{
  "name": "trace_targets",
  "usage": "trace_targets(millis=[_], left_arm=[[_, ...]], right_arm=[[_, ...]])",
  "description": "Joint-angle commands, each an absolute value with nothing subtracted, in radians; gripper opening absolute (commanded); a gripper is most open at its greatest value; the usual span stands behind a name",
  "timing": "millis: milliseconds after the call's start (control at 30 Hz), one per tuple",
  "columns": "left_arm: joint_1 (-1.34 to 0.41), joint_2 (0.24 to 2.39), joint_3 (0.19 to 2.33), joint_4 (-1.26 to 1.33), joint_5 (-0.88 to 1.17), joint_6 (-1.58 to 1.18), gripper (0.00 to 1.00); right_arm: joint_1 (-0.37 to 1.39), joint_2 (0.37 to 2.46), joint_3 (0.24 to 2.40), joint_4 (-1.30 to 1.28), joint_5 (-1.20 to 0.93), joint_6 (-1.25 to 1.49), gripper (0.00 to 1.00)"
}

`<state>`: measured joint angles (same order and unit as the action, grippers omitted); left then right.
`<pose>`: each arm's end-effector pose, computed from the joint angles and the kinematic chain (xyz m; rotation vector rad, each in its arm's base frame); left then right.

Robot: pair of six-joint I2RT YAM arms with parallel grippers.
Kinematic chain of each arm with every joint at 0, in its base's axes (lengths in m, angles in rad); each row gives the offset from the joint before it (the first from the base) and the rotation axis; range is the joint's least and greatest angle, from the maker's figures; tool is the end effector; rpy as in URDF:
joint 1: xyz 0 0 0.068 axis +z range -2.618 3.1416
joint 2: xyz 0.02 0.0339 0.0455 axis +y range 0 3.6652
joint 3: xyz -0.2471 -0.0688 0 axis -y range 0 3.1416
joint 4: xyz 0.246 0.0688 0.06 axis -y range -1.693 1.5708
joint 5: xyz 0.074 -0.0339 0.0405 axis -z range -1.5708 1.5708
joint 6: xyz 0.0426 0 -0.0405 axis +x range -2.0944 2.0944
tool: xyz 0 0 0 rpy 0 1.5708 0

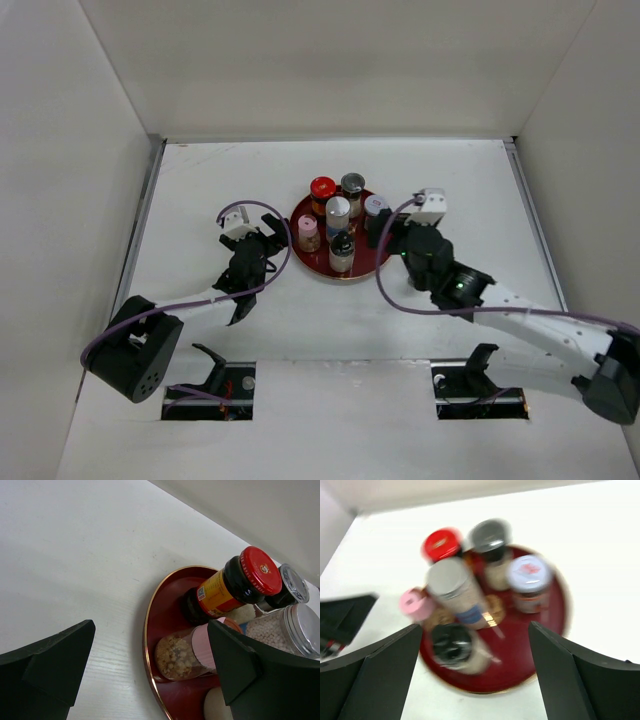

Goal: Organize the condiment bottles

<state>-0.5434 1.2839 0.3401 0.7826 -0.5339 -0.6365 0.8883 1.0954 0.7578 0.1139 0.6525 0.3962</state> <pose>0.2271 -0.1119 0.1687 -0.4691 1.6619 -0.4136 0.1866 0.1886 0.2844 0.0311 1.7609 0.3521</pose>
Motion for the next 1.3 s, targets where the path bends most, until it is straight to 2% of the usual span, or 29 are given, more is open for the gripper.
trace_targets(millis=[0, 67, 167, 300, 500, 667, 1000, 1133, 1267], left_arm=[[-0.536, 1.253, 0.341, 0.841, -0.535, -0.646, 0.99], [-0.536, 1.253, 0.341, 0.841, -0.535, -0.646, 0.99], [-0.536, 1.256, 0.341, 0.841, -0.535, -0.647, 0.99], [-0.536, 1.256, 0.342, 0.841, -0.534, -0.647, 0.99], [-0.536, 1.255, 0.341, 0.841, -0.532, -0.647, 0.99], [-0.539, 1.252, 0.341, 0.841, -0.535, -0.647, 0.99], [-0.539, 1.259, 0.342, 0.841, -0.531, -0.647, 0.99], [-0.542, 1.262, 0.345, 0.841, -0.529, -0.647, 0.99], [-0.536, 1.252, 0.339, 0.841, -0.545, -0.649, 0.99]], right_arm=[[0.800, 0.990, 0.715, -0.148, 0.817, 0.429, 0.93], [0.745, 0.962, 0.716, -0.323, 0.865, 0.501, 0.94], [0.709, 0.939, 0.701, -0.445, 0.859, 0.564, 0.95], [0.708, 0.959, 0.672, -0.480, 0.780, 0.623, 0.94], [0.706, 1.011, 0.629, -0.385, 0.678, 0.647, 0.87], [0.683, 1.075, 0.635, -0.298, 0.652, 0.601, 0.77], [0.660, 1.129, 0.643, -0.227, 0.686, 0.565, 0.40], [0.697, 1.111, 0.715, -0.222, 0.753, 0.516, 0.39], [0.729, 1.149, 0.801, -0.128, 0.717, 0.445, 0.38]])
